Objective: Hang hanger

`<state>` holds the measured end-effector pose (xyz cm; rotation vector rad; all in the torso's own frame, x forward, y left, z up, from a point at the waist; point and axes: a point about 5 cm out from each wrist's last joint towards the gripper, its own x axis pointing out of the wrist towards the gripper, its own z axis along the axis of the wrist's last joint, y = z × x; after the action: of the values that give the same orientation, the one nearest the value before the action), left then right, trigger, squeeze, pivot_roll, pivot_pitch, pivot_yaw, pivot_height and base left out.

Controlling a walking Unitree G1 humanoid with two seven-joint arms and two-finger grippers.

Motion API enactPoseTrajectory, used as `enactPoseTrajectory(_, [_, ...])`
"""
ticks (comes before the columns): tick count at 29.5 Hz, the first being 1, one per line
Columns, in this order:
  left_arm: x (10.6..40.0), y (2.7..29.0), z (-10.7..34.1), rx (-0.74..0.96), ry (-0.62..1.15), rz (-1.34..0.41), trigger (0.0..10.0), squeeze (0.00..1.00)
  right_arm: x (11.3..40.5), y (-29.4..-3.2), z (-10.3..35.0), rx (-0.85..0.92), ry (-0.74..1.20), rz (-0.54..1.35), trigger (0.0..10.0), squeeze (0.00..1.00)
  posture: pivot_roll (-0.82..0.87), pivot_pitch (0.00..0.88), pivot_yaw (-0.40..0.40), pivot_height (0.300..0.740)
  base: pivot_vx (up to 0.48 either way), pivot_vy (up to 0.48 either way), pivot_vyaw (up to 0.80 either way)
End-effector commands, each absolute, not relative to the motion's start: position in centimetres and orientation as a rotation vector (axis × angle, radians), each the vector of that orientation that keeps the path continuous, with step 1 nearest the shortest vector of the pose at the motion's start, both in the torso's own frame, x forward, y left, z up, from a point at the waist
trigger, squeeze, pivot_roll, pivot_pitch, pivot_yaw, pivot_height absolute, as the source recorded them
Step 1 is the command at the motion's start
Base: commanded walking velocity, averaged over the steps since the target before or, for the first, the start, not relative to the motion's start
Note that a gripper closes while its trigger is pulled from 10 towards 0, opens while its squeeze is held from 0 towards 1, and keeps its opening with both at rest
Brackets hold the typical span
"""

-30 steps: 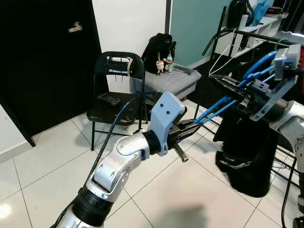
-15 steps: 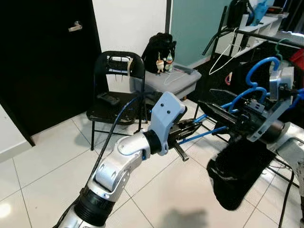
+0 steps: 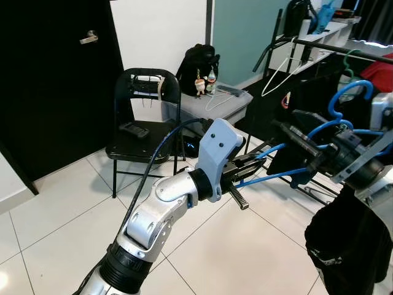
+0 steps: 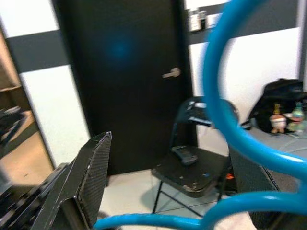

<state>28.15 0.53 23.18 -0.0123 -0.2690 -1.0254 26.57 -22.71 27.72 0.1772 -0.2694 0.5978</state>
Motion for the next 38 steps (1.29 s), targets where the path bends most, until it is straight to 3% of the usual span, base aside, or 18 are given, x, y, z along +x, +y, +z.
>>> enactPoseTrajectory(1, [28.6, 1.2, 23.6, -0.048, -0.302, -0.969, 0.0, 0.00, 26.5, -23.5, 28.7, 0.175, -0.338, 0.536, 10.0, 1.00, -0.21, 0.000, 0.003, 0.740, 0.000, 0.000, 0.00])
enactPoseTrajectory(3, [28.6, 1.2, 23.6, -0.047, -0.302, -0.970, 0.0, 0.00, 26.6, -23.6, 28.8, 0.181, -0.343, 0.519, 10.0, 1.00, -0.21, 0.000, 0.003, 0.740, 0.000, 0.000, 0.00])
enactPoseTrajectory(7, [28.4, 1.1, 23.7, -0.052, -0.310, -0.980, 0.0, 0.00, 27.3, -23.8, 27.7, -0.036, -0.192, 0.441, 10.0, 0.98, -0.21, 0.000, -0.007, 0.740, 0.000, 0.000, 0.00])
enactPoseTrajectory(9, [28.4, 1.1, 23.7, -0.052, -0.310, -0.980, 0.0, 0.00, 27.3, -23.8, 27.7, -0.036, -0.192, 0.441, 10.0, 0.98, -0.21, 0.000, -0.007, 0.740, 0.000, 0.000, 0.00])
enactPoseTrajectory(10, [28.4, 1.1, 23.7, -0.053, -0.312, -0.977, 0.0, 0.00, 27.4, -23.9, 27.5, -0.066, -0.160, 0.435, 10.0, 0.82, -0.21, 0.000, -0.007, 0.740, 0.000, 0.000, 0.00])
enactPoseTrajectory(12, [28.5, 1.3, 23.8, -0.052, -0.316, -0.964, 0.0, 0.00, 27.2, -23.9, 27.8, -0.107, -0.121, 0.426, 10.0, 0.00, -0.21, 0.000, -0.008, 0.740, 0.000, 0.000, 0.00])
enactPoseTrajectory(24, [28.5, 1.2, 23.7, -0.049, -0.317, -0.961, 0.0, 0.00, 26.1, -22.7, 29.3, -0.090, -0.109, 0.509, 10.0, 0.00, -0.22, 0.000, -0.008, 0.740, 0.000, 0.000, 0.00])
enactPoseTrajectory(31, [28.8, 1.5, 23.6, -0.051, -0.320, -0.931, 0.0, 0.00, 24.9, -22.6, 29.6, 0.098, -0.119, 0.573, 10.0, 0.00, -0.22, 0.000, -0.007, 0.740, 0.000, 0.000, 0.00])
enactPoseTrajectory(38, [29.1, 1.9, 23.6, -0.053, -0.323, -0.919, 0.0, 0.00, 23.6, -23.5, 29.8, 0.160, -0.146, 0.604, 10.0, 0.00, -0.23, 0.000, -0.001, 0.740, 0.000, 0.000, 0.00])
